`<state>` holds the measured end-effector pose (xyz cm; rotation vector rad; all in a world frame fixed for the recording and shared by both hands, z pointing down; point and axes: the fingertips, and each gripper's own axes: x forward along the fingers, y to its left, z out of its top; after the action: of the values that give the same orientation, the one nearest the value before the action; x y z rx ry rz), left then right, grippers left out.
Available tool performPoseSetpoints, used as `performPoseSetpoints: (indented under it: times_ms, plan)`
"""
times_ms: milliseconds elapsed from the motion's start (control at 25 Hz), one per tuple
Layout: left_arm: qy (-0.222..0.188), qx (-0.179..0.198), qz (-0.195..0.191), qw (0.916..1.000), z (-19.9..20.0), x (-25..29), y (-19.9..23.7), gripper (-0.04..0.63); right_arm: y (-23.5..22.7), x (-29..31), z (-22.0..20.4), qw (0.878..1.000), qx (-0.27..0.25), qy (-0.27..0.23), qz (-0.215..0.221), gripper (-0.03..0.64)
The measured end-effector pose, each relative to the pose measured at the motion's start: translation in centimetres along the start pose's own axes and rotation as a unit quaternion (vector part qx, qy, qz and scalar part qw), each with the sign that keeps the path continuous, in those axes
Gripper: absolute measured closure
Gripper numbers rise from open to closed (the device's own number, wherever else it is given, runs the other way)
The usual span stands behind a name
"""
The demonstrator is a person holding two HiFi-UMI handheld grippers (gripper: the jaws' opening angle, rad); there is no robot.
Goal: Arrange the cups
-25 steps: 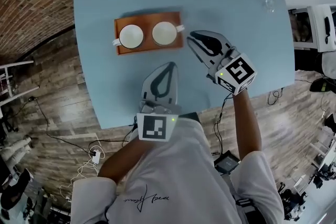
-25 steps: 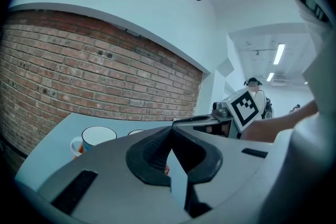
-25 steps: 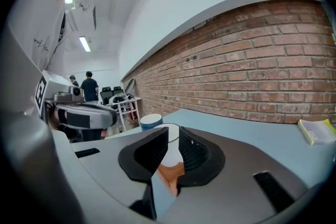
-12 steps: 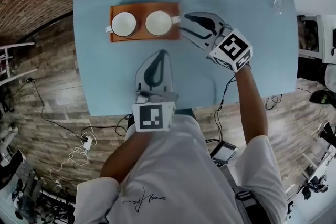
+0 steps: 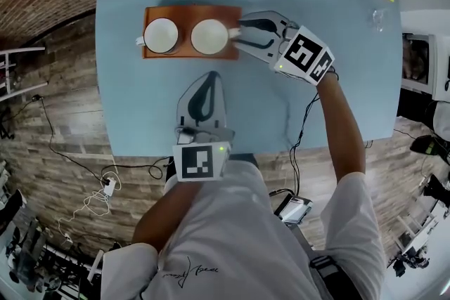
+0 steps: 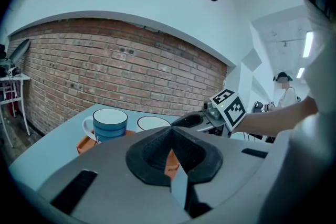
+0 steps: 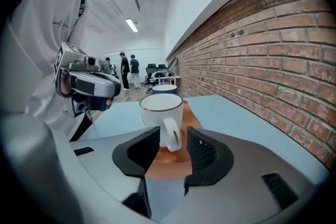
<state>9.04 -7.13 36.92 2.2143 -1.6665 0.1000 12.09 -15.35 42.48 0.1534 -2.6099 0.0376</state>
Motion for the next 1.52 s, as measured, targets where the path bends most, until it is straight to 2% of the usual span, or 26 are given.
performPoseSetpoints:
  times_ms: [240, 440, 680, 840, 920, 1160, 1520]
  plan:
    - [-0.006, 0.002, -0.001, 1.0000, 0.0, 0.1, 0.1, 0.586, 0.4, 0.7, 0.2, 0.999, -0.021, 0.007, 0.036, 0.477]
    - [0.013, -0.001, 0.004, 0.9999, -0.9, 0.1, 0.5, 0.586, 1.1, 0.8, 0.1, 0.997, -0.036, 0.017, 0.071, 0.477]
    - [0.017, -0.001, 0.011, 0.9998, -1.2, 0.6, 1.4, 0.586, 1.5, 0.9, 0.1, 0.996, -0.040, 0.010, 0.082, 0.486]
    - [0.004, 0.004, 0.022, 0.9997, -0.9, 0.7, 2.0, 0.586, 2.1, 1.5, 0.3, 0.995, -0.038, 0.000, 0.090, 0.517]
    - [0.004, 0.003, 0.023, 0.9997, -1.0, 0.7, 1.8, 0.586, 2.3, 1.3, 0.2, 0.996, -0.034, -0.003, 0.086, 0.539]
    - [0.008, -0.004, 0.026, 0.9996, -1.2, 0.6, 1.6, 0.586, 2.4, 1.2, 0.3, 0.997, -0.021, -0.017, 0.066, 0.545]
    - [0.007, 0.000, 0.031, 0.9995, -0.9, 0.3, 2.2, 0.586, 2.4, 1.3, 0.4, 0.999, 0.005, -0.043, 0.003, 0.551]
